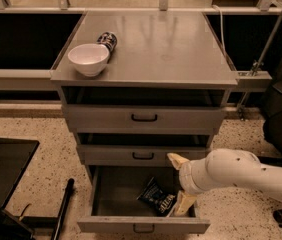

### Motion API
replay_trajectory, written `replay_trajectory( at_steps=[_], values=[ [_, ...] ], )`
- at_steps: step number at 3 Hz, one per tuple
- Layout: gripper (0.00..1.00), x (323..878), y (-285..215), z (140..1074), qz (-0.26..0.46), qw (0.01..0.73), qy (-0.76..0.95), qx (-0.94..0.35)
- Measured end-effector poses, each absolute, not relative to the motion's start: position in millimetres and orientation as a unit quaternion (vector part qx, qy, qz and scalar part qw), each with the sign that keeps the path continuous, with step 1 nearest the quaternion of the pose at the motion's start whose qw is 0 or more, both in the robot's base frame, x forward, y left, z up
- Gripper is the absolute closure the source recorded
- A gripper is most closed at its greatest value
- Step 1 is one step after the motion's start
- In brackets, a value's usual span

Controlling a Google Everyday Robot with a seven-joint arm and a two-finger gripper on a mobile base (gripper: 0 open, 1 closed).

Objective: Pick blue chip bag from bottom drawer and place on counter

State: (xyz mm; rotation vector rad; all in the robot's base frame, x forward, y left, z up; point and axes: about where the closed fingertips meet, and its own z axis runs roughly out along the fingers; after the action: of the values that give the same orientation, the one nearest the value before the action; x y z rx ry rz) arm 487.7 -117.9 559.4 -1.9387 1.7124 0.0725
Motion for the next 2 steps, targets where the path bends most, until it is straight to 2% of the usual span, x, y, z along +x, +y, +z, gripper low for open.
replay_trajectory(
  at_steps=[2],
  values=[
    [0.00,524.8,-162.7,466.5,0.053,0.328,0.679,-0.655]
  ],
)
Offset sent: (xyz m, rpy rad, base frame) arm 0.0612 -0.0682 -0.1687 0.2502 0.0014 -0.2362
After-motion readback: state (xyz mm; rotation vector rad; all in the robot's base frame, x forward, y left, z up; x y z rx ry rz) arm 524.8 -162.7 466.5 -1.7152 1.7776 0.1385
